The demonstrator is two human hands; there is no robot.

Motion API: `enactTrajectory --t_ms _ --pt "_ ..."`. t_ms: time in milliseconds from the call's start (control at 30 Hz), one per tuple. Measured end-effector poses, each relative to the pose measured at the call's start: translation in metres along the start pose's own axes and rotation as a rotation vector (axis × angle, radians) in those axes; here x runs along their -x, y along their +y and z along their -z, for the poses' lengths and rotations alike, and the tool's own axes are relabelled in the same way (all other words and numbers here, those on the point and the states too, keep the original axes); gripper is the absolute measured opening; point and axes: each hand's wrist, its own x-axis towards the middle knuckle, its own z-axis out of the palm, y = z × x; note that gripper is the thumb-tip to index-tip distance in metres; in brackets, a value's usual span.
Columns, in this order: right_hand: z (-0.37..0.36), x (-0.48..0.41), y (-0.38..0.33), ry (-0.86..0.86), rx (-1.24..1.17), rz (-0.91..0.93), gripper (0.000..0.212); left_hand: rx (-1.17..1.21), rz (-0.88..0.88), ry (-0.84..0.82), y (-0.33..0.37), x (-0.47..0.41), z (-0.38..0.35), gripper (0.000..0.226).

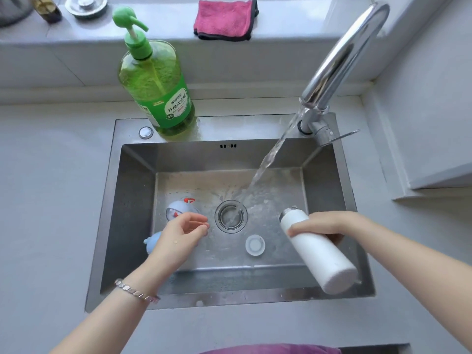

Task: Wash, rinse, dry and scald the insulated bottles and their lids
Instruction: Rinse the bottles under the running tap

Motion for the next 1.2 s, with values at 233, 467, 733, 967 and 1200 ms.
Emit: enactTrajectory --t_ms 233,467,733,967,1200 --pt "0.006 0.017 0.022 -0.048 0.048 -0.076 0.060 -0.046 -0.012 -0.033 0.000 -0.004 -0.007 0.018" --pt "-0.025 0.029 0.001 0.406 0.064 0.341 0.054 0.001 -0.021 -0.049 0.002 0.000 -0.012 0.017" --pt "-0.059 -0.002 -0.060 0.755 -0.358 0.708 0.063 0.021 -0.180 -0.054 0.026 -0.001 -0.009 0.021" --pt "-0.052 -0.006 -0.078 0.798 -0.425 0.663 0.051 -0.033 -0.160 -0.040 0.023 -0.008 -0.008 0.019" --pt "-0.057 0.007 -0.072 0.754 -0.237 0.566 0.051 0.004 -0.095 -0.006 0.014 -0.009 -0.005 0.022"
